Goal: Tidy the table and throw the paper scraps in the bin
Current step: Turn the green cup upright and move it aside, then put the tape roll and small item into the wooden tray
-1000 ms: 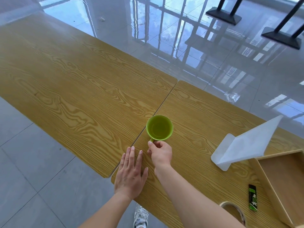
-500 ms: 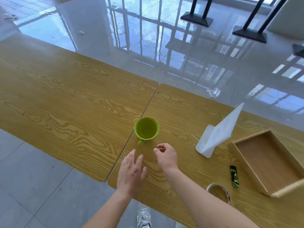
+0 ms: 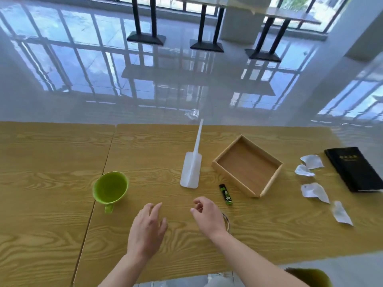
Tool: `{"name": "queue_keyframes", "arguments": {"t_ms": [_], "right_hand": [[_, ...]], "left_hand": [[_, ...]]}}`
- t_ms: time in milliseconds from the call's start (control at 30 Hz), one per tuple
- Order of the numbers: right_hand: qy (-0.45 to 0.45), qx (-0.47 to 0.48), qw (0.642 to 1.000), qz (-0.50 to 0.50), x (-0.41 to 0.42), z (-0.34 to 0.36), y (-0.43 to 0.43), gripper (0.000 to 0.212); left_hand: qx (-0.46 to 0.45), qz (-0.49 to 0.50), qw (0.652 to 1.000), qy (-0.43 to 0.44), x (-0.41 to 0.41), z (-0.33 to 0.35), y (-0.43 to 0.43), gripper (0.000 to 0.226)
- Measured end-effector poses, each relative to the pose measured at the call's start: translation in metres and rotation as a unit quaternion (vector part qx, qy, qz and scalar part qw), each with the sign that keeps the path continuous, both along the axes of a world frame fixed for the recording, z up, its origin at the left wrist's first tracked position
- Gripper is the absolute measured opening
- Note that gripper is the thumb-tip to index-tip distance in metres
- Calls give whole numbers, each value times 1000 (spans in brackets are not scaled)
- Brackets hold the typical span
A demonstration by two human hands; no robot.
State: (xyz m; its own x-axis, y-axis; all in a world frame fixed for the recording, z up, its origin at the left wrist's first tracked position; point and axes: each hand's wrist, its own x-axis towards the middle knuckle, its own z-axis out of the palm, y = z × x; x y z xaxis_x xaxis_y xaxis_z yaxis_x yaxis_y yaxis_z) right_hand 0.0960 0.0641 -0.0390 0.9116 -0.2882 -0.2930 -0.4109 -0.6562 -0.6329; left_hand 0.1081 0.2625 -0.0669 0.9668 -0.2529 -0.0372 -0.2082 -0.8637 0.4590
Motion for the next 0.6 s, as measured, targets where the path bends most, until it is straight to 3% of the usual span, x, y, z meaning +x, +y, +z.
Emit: {"name": "queue_keyframes", "arguments": {"t_ms": [267, 467, 600], "right_hand": [[8, -57, 997, -58, -8, 3, -103, 26], [-3, -95, 995, 8, 3, -9, -156, 30], [11, -75, 995, 61, 18, -21, -159, 25]], "left_hand": [[-131, 54, 989, 50, 27, 25, -81, 53], [-156, 117, 979, 63, 51, 37, -124, 65], [-172, 164, 970, 56, 60, 40, -142, 50]]}}
